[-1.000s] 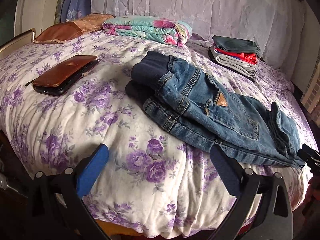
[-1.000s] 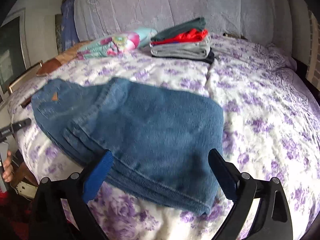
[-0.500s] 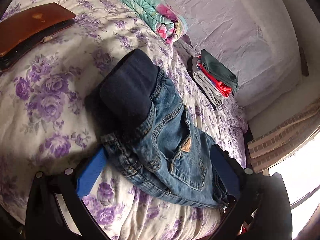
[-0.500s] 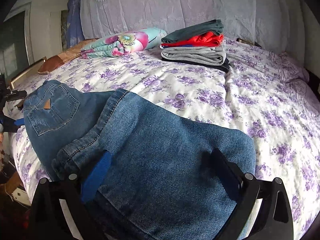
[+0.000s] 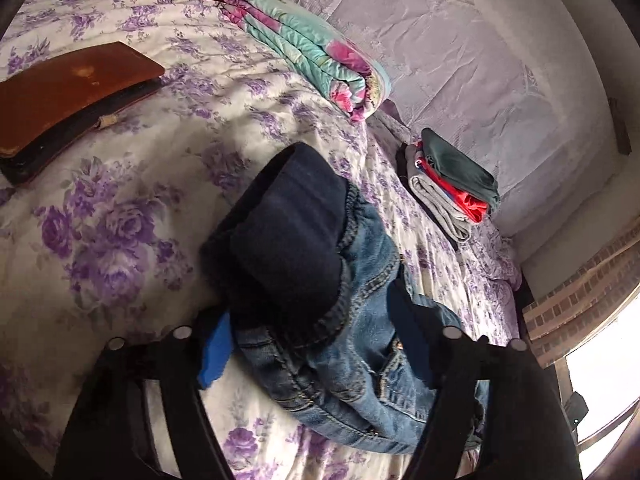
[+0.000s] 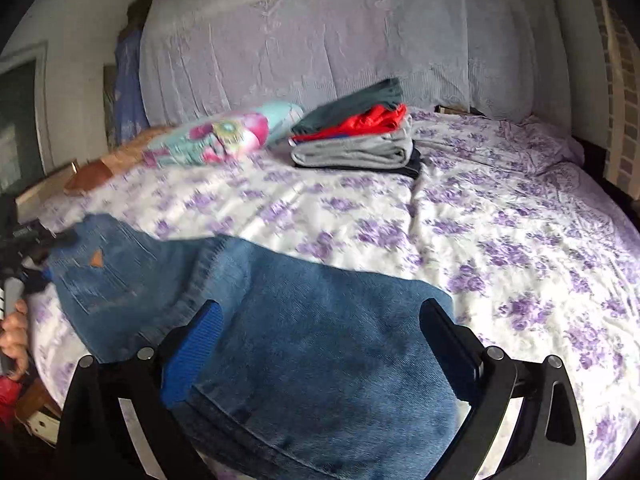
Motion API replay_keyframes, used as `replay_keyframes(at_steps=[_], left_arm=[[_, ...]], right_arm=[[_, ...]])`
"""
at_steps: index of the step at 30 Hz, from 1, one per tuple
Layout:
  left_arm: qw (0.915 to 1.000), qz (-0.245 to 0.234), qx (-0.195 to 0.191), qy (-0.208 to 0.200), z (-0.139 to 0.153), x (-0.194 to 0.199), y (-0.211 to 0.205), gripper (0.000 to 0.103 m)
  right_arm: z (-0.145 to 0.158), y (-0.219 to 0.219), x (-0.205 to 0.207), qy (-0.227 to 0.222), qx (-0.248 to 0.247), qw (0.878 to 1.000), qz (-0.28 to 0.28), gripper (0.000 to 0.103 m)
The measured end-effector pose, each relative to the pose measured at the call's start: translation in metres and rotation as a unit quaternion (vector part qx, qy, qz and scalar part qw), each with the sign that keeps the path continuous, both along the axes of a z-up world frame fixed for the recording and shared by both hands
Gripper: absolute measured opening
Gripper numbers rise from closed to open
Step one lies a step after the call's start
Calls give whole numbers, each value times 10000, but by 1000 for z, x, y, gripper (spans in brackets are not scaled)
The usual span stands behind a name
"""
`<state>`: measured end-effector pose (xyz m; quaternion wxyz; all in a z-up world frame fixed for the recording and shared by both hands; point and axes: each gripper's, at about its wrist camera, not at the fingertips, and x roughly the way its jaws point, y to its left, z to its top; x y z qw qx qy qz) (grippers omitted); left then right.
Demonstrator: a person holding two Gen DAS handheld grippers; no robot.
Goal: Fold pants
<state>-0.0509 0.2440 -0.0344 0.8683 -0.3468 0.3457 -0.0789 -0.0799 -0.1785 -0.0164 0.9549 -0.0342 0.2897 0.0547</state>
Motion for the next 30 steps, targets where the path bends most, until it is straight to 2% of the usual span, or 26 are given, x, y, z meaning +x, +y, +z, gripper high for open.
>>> replay_keyframes(at_steps=[1,2,6,8,9,10,12,13,15,16,18,19,20,21,23,24,25,27,28,30], left_arm=[[10000,30,-3,11,-1,0,2,55],[10000,54,-8,20,-2,-1,4,49],[9999,86,-72,18,0,-6,9,39],[9999,98,131,-52,9,-10,4,37],[9995,117,289,-104,15,-11,-1,36],[9982,136,543,-218,25,-14,-10,36],[9937,141,1002,-475,44,-19,-28,36],[9897,120,1262,-659,57,-24,-41,36],[9772,-2,1843,-1052,85,-35,-73,36],[9702,-72,2091,-1222,96,-40,-87,36],[9542,-288,2519,-1587,118,-51,-119,36],[9444,-444,2714,-1801,129,-56,-139,36],[9346,-588,2889,-1993,138,-62,-159,36],[9206,-770,3111,-2229,147,-68,-184,36],[8980,-1123,3396,-2562,153,-76,-228,37],[8850,-1399,3514,-2715,151,-81,-257,37],[8765,-1659,3570,-2771,146,-82,-280,40],[8617,-2336,3597,-2710,123,-82,-328,41],[8533,-2852,3554,-2534,101,-81,-356,41],[8375,-3546,3534,-2190,61,-81,-395,35]], right_arm=[[-13,7,10,410,-362,9985,39,100],[-20,11,16,588,-546,9967,71,100],[0,0,-4,71,-193,9992,350,99],[13,-13,-22,-440,-289,9986,-89,99],[16,-18,-26,-515,-392,9976,-235,99],[13,-21,-24,-357,-559,9973,-329,99],[-12,-20,-4,581,-1113,9918,-242,99],[-16,-22,-5,461,-1095,9928,-133,99],[-7,-36,-12,301,-696,9971,-27,99],[1,-48,-20,2,-456,9989,-77,99],[11,-78,-34,-567,15,9972,-493,99],[12,-95,-39,-654,325,9948,-715,99],[11,-116,-40,-641,735,9912,-892,99],[7,-135,-40,-585,1164,9859,-1048,99],[-8,-173,-43,-478,2230,9658,-1237,99],[-16,-188,-44,-417,2806,9510,-1232,99],[-23,-203,-44,-339,3286,9360,-1214,99],[-30,-215,-43,-323,3736,9202,-1123,99],[-30,-214,-44,-372,3767,9193,-1073,99],[-31,-206,-47,-383,3640,9249,-1031,99]])
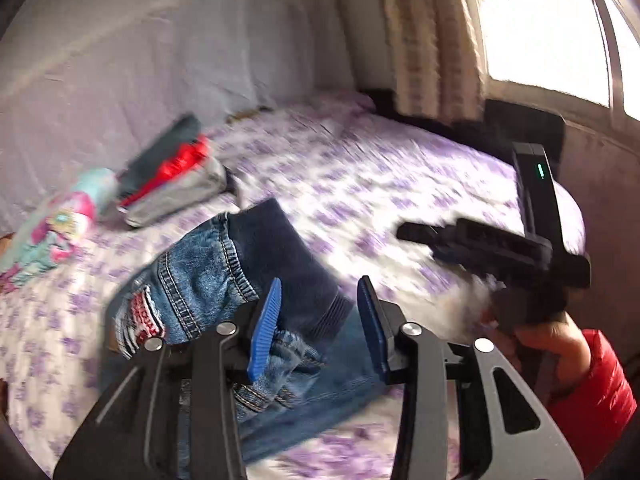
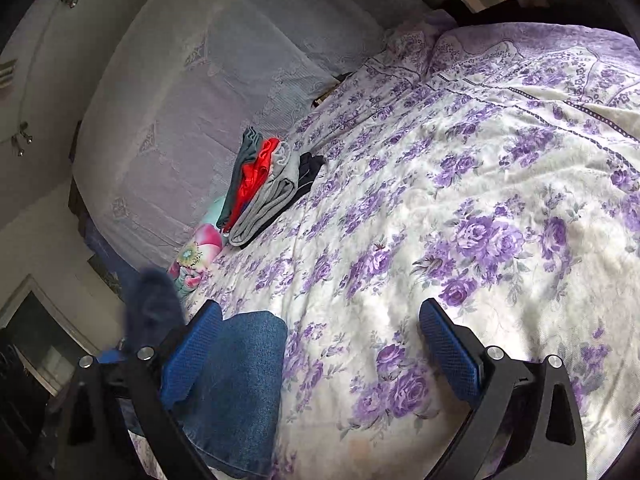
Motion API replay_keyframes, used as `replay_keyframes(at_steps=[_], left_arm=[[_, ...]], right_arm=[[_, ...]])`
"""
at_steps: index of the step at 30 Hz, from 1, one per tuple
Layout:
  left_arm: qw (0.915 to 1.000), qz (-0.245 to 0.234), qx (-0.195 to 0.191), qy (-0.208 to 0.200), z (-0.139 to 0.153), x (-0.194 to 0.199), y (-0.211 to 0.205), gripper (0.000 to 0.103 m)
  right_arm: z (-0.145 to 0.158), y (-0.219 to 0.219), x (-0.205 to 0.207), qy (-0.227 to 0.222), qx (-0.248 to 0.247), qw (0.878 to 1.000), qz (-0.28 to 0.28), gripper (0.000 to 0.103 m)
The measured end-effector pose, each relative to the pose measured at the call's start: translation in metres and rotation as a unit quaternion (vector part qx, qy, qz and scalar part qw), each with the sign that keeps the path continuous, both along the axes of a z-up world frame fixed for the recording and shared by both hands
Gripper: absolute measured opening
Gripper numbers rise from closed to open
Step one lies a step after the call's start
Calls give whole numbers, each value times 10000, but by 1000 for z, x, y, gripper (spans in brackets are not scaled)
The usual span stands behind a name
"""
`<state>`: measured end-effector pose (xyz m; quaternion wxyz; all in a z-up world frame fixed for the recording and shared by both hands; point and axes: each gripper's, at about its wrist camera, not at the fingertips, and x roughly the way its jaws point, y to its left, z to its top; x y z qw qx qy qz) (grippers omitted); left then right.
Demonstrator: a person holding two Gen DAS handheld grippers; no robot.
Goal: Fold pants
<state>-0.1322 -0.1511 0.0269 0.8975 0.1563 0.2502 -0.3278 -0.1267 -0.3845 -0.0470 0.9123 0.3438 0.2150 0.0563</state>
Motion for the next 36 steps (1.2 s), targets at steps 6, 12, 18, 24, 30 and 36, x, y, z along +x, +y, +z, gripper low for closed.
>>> replay_keyframes(at_steps=[6,12,18,24,30,36], left_arm=[[9988,-381,294,13,-25,-22,-3,50],[9941,485,-793,-557,40,-26,79,95],[9794,1743,-898,-472,45,6,141,98],[9746,1984,-731,738,-5,41,162,98],[9626,1810,-1223,1602,-33,63,172,99],[9824,1526,-704,817,-11,39,138,98]], right_arm=[[-2,1,-3,-40,2,9999,137,99],[1,5,-2,-76,-87,9995,301,99],[33,73,-6,-425,-481,9864,1516,99],[17,111,30,291,-690,9820,1732,98],[47,131,1,-320,-1384,9743,1748,40],[66,119,-29,-558,-1134,9753,1809,17]])
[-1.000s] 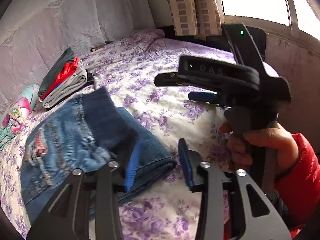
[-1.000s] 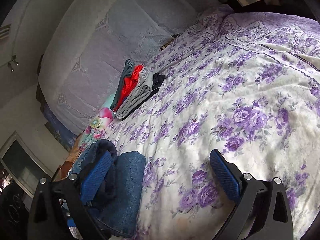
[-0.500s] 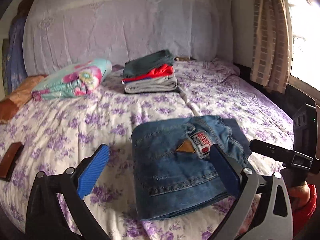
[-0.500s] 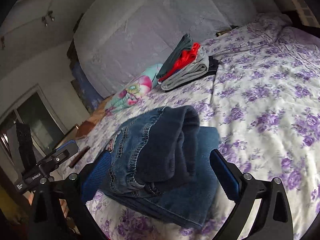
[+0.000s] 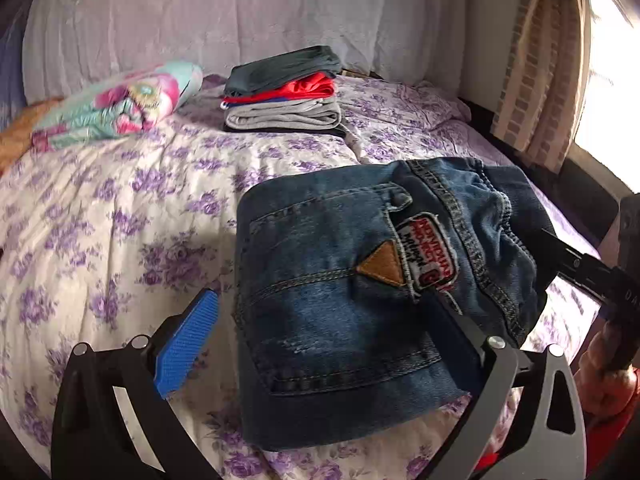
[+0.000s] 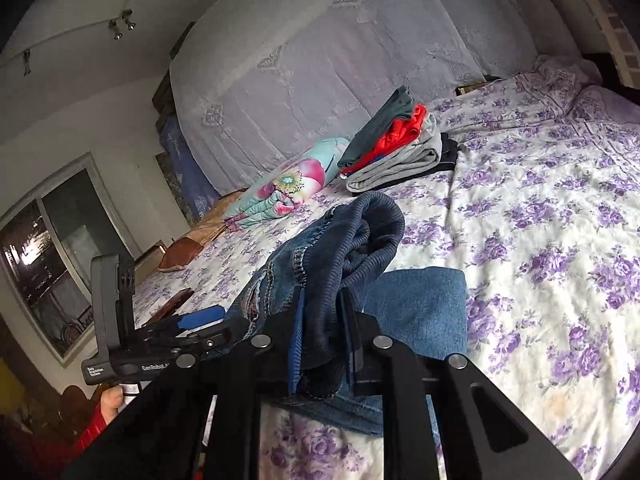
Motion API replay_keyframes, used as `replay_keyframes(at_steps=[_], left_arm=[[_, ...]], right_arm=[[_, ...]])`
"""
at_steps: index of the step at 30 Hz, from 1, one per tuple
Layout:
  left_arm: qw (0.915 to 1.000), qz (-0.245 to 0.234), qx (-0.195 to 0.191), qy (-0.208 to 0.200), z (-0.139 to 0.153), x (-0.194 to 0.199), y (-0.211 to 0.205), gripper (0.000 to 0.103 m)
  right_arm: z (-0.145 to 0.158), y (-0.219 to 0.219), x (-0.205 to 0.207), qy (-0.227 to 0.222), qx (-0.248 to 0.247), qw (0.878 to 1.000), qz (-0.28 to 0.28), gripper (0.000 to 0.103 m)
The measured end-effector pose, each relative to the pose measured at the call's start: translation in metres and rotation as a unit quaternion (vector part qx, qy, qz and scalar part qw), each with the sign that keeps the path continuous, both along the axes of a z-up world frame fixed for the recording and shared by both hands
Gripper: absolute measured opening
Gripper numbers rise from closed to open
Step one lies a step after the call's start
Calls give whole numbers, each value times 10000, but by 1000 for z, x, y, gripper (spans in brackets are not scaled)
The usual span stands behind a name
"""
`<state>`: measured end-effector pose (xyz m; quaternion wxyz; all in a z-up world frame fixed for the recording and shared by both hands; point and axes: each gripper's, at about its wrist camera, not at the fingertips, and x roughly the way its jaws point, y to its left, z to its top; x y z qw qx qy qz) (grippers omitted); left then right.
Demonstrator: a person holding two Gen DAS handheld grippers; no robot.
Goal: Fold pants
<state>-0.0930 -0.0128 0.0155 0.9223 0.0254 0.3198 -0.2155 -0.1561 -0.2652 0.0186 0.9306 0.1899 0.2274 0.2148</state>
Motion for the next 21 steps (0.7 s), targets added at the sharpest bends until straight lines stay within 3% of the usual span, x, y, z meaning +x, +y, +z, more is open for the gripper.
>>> replay_keyframes(at_steps=[3,6,8,13,15,17,19,21], left_arm=[[9977,-48,664,-109,-13,5,-28,98],[9994,38,327,118,-21,13,-26,99],[9991,-31,388,146,-16,12,-24,99],[9986,336,187,-367,26,0,2,99],[9988,306,158,-350,34,6,3,99],[9984,334,384,-260,27,16,-5,99],[9964,246,805,74,-3,31,-20,99],[9981,219,526,213,-27,37,-17,99]], right_arm=[[-28,-11,14,503,-204,9980,-325,19],[-47,-25,19,741,-4,9963,-425,30],[-40,-24,18,733,-236,9955,-550,43],[16,-4,6,-267,-1116,9901,-810,44],[31,8,14,-494,-1257,9885,-685,44],[33,18,30,-523,-1377,9874,-577,44],[18,27,53,-196,-1591,9859,-477,44],[-16,32,81,473,-1872,9804,-402,48]])
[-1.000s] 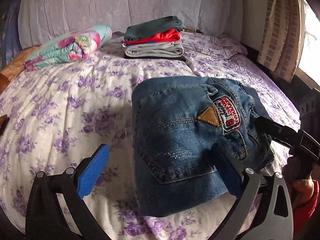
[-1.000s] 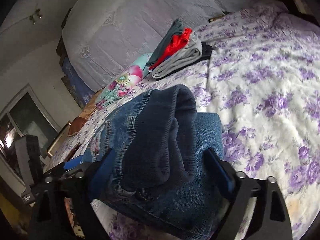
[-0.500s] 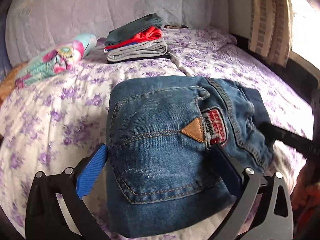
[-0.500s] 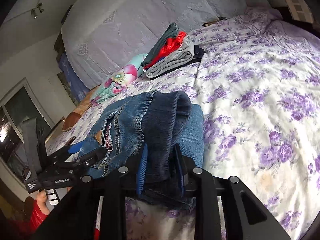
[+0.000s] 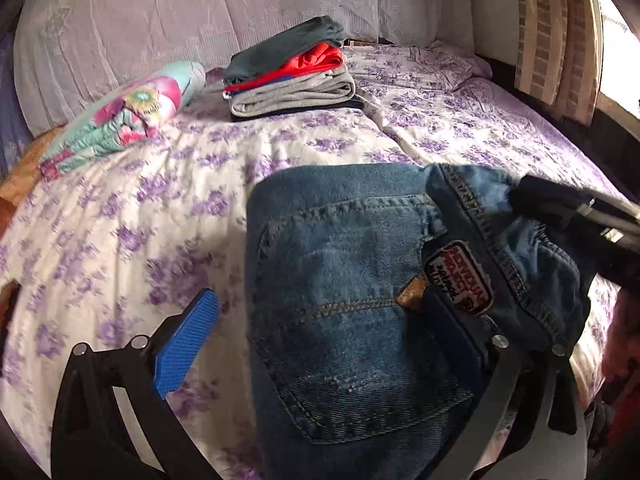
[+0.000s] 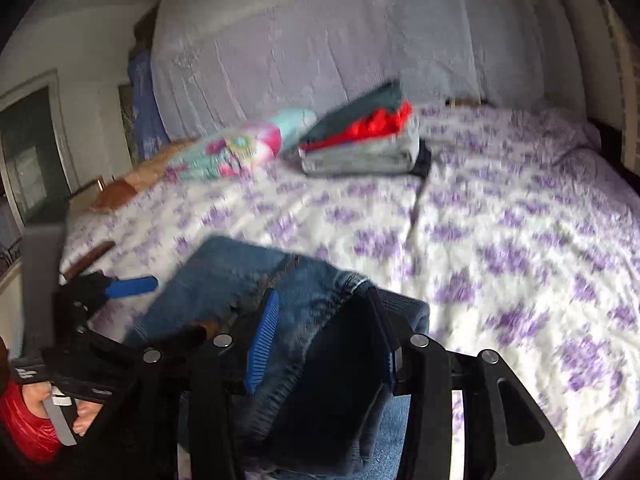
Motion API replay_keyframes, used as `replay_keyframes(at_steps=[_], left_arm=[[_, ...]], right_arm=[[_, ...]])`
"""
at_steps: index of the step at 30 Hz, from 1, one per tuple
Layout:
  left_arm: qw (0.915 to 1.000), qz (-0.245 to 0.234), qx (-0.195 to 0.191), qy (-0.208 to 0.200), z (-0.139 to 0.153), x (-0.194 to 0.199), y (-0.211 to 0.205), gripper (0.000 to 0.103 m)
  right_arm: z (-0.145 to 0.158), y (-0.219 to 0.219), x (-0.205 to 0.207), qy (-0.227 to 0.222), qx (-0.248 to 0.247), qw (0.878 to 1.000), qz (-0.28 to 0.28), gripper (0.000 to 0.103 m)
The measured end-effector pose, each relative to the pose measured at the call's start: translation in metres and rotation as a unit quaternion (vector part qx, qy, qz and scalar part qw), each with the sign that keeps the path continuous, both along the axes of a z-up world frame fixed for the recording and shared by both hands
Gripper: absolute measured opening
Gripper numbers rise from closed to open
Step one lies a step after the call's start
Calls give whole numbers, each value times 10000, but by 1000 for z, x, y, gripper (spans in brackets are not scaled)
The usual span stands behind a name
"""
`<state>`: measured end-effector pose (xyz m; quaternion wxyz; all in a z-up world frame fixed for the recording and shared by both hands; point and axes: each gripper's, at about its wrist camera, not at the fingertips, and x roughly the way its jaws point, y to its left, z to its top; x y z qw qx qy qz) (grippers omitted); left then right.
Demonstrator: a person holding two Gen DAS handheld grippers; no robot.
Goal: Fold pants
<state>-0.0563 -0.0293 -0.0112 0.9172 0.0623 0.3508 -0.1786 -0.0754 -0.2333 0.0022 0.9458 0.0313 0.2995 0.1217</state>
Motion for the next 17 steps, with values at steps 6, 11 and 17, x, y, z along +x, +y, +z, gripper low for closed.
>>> replay_keyframes(at_steps=[6,11,17], left_arm=[[9830,-282,-1530,975,-25,22,32,99],[9782,-363,-1782,1004,-30,20,37,99],[9730,-367,-2027,1036,-35,21,44,99]], right_arm=[[-11,-3,1,-131,7,9999,35,52],[-12,-2,-9,-282,-107,9995,-82,59],[9,0,-60,-851,-134,9961,-210,78]])
